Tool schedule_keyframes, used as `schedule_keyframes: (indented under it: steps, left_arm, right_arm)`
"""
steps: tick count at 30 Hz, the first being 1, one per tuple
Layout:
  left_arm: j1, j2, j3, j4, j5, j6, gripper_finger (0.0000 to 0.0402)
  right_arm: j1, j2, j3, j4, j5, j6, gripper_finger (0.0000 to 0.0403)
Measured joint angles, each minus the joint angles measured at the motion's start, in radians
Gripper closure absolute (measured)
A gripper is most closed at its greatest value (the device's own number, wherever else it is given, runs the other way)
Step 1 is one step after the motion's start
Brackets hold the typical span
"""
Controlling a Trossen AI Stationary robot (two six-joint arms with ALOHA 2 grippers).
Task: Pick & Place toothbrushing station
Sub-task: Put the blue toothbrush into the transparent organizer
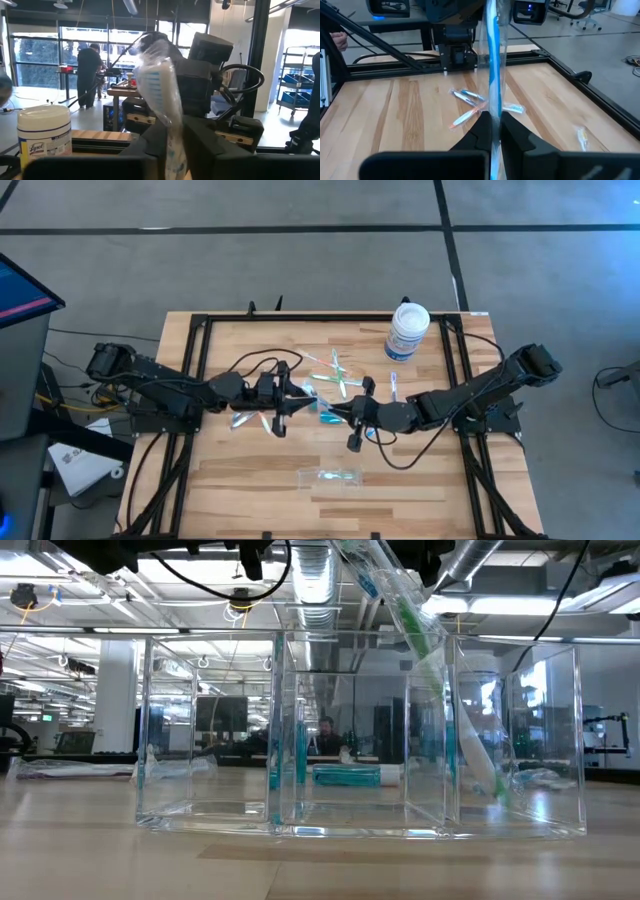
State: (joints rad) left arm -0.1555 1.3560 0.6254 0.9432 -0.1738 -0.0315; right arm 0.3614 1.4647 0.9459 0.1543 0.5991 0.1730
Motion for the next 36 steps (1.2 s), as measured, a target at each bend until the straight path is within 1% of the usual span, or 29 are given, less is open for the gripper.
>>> schedule_keyframes:
  steps: [2, 3, 7, 11, 16, 21, 25, 30, 36]
  left_arm:
    - [-0.001, 0.0, 0.0, 0.0, 0.007, -0.001, 0.0386]
    - [-0.001, 0.0, 0.0, 0.0, 0.007, 0.0, 0.0391]
    - [0.0, 0.0, 0.0, -0.002, 0.017, -0.003, 0.0387]
    - [0.0, 0.0, 0.0, -0.002, 0.015, 0.0, 0.0395]
    - [0.0, -0.001, 0.0, -0.02, 0.015, -0.012, 0.0395]
    - [0.0, -0.026, 0.0, -0.092, 0.014, -0.054, 0.0395]
    - [-0.005, -0.086, 0.0, -0.23, 0.014, -0.082, 0.0395]
    - [-0.04, -0.156, 0.0, -0.381, 0.014, -0.105, 0.0395]
    - [-0.127, -0.167, 0.0, -0.407, 0.014, -0.141, 0.0395]
  right_arm:
    - [0.0, 0.0, 0.0, -0.002, 0.001, -0.001, 0.0393]
    - [0.0, 0.0, 0.0, -0.004, 0.001, -0.001, 0.0391]
    - [-0.003, 0.0, 0.0, -0.006, 0.001, 0.0, 0.0373]
    - [-0.007, 0.0, 0.0, -0.032, 0.002, 0.003, 0.0349]
    - [-0.009, 0.0, 0.0, -0.063, 0.002, 0.003, 0.0341]
    - [-0.009, 0.0, 0.0, -0.089, 0.0, 0.002, 0.034]
    - [-0.009, 0.0, 0.0, -0.126, 0.0, 0.008, 0.0339]
    - [-0.009, 0.0, 0.0, -0.133, 0.0, 0.009, 0.0339]
    - [-0.011, 0.0, 0.0, -0.142, 0.003, 0.011, 0.0339]
